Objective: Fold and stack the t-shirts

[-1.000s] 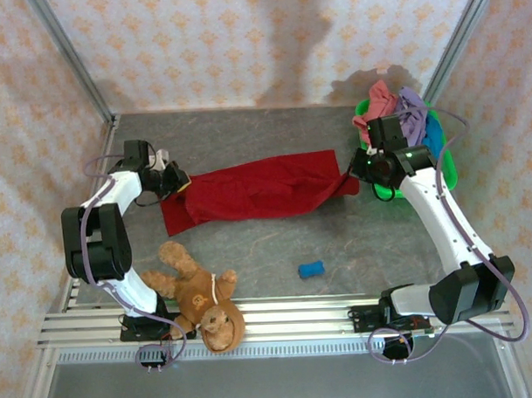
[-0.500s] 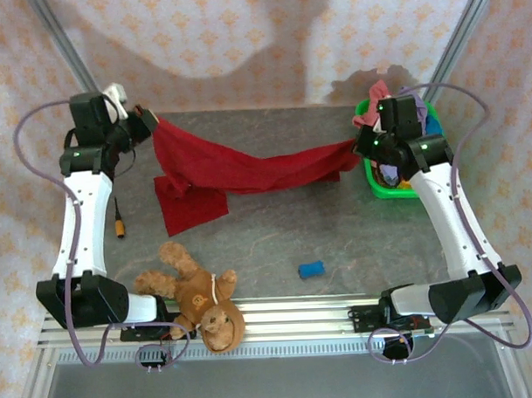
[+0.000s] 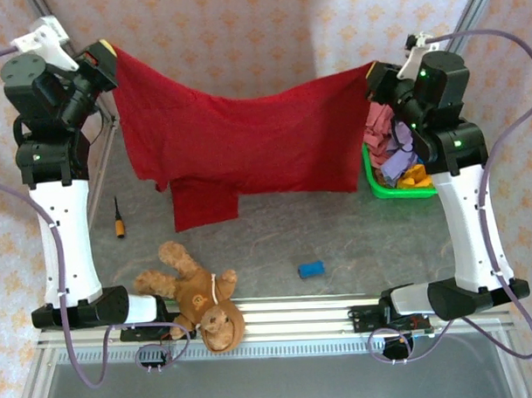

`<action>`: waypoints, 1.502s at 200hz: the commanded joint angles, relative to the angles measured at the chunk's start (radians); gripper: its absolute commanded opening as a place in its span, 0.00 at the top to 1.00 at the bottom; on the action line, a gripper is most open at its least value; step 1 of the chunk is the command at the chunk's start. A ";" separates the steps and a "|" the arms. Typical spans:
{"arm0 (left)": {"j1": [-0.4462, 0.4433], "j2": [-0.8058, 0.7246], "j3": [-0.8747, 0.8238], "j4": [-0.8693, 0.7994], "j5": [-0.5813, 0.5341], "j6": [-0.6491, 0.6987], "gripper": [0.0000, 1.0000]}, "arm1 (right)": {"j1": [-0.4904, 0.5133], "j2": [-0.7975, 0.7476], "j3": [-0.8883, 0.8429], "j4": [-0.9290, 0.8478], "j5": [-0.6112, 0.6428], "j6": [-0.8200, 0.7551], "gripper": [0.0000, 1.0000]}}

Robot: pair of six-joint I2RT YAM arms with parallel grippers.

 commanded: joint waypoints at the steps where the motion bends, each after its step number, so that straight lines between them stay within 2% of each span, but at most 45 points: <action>1: 0.004 -0.046 0.033 0.164 -0.099 0.088 1.00 | 0.017 -0.037 0.049 0.151 -0.012 -0.065 1.00; 26: 0.004 -0.042 0.101 0.196 -0.188 0.137 1.00 | 0.052 -0.048 0.071 0.225 -0.004 -0.118 1.00; 55: 0.004 0.007 0.223 0.182 -0.203 0.145 1.00 | 0.102 -0.050 0.107 0.266 -0.009 -0.161 1.00; 93: 0.003 0.047 0.289 0.209 -0.266 0.173 1.00 | 0.146 -0.057 0.114 0.312 -0.006 -0.190 1.00; 150: 0.004 0.080 0.414 0.164 -0.320 0.274 1.00 | 0.173 -0.049 0.167 0.290 -0.109 -0.174 1.00; 208: 0.007 0.082 0.457 0.179 -0.394 0.358 1.00 | 0.210 -0.036 0.226 0.262 -0.137 -0.182 1.00; 231: 0.006 0.097 0.528 0.136 -0.461 0.471 1.00 | 0.211 -0.039 0.239 0.256 -0.160 -0.158 1.00; 247: 0.006 0.072 0.503 0.137 -0.524 0.536 1.00 | 0.217 -0.041 0.255 0.231 -0.178 -0.140 1.00; 300: 0.006 -0.014 0.417 0.192 -0.531 0.570 1.00 | 0.256 -0.043 0.306 0.203 -0.194 -0.128 1.00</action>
